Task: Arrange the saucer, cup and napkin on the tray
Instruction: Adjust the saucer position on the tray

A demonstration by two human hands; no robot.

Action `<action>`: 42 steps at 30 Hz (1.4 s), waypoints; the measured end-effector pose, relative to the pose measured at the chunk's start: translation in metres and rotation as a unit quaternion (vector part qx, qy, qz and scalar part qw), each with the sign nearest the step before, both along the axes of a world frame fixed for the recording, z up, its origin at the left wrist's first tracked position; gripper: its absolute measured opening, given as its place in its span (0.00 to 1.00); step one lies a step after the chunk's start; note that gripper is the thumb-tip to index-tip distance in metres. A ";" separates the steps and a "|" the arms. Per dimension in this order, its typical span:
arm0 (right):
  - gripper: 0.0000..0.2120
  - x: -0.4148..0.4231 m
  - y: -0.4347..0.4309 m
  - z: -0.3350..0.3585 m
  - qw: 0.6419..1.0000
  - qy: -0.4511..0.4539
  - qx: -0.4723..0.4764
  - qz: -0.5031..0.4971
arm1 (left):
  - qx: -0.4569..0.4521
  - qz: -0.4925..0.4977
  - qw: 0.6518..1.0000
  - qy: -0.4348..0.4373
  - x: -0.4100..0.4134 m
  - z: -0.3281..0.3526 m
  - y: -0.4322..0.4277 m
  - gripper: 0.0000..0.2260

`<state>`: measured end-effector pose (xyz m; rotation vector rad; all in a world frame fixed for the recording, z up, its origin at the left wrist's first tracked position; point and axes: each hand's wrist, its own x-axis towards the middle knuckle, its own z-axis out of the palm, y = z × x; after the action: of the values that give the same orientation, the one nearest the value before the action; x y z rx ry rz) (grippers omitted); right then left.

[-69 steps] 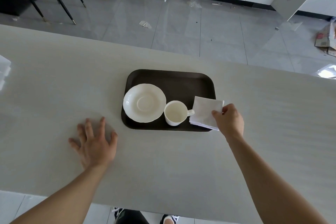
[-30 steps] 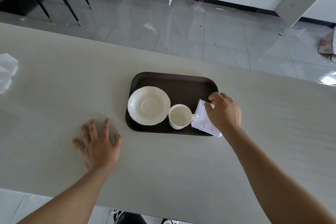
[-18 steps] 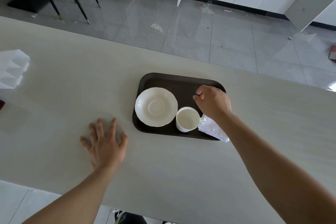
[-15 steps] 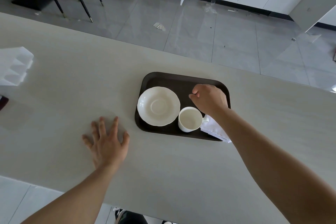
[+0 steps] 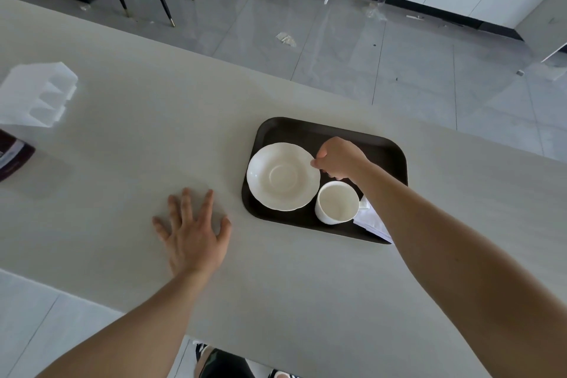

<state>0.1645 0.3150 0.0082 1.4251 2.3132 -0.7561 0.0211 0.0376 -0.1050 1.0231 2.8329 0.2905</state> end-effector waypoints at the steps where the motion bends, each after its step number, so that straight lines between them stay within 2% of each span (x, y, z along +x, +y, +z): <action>1: 0.15 -0.001 -0.001 -0.001 1.000 -0.001 -0.005 0.002 | 0.001 0.000 1.000 -0.001 0.000 0.000 0.000 0.31; 15: 0.10 -0.010 -0.001 -0.011 0.995 0.064 -0.048 -0.062 | 0.000 -0.006 1.000 0.005 -0.001 -0.003 0.000 0.30; 18: 0.11 -0.011 0.001 -0.015 0.995 0.054 -0.057 -0.067 | 0.002 -0.009 1.000 0.012 -0.001 -0.004 0.000 0.30; 24: 0.04 -0.014 0.009 -0.025 0.991 0.085 -0.055 -0.088 | -0.007 -0.009 1.000 0.017 -0.002 -0.004 -0.001 0.31; 37: 0.07 -0.014 0.023 -0.026 0.986 0.109 -0.053 -0.110 | -0.008 -0.012 1.000 0.022 -0.002 -0.005 -0.001 0.30; 42: 0.05 -0.011 0.030 -0.029 0.971 0.175 -0.052 -0.157 | -0.010 -0.011 1.000 0.022 -0.003 -0.006 -0.001 0.30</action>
<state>0.1538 0.3446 -0.0211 1.7514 2.2703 -1.2945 0.0185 0.0365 -0.1108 1.0699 2.8541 0.2409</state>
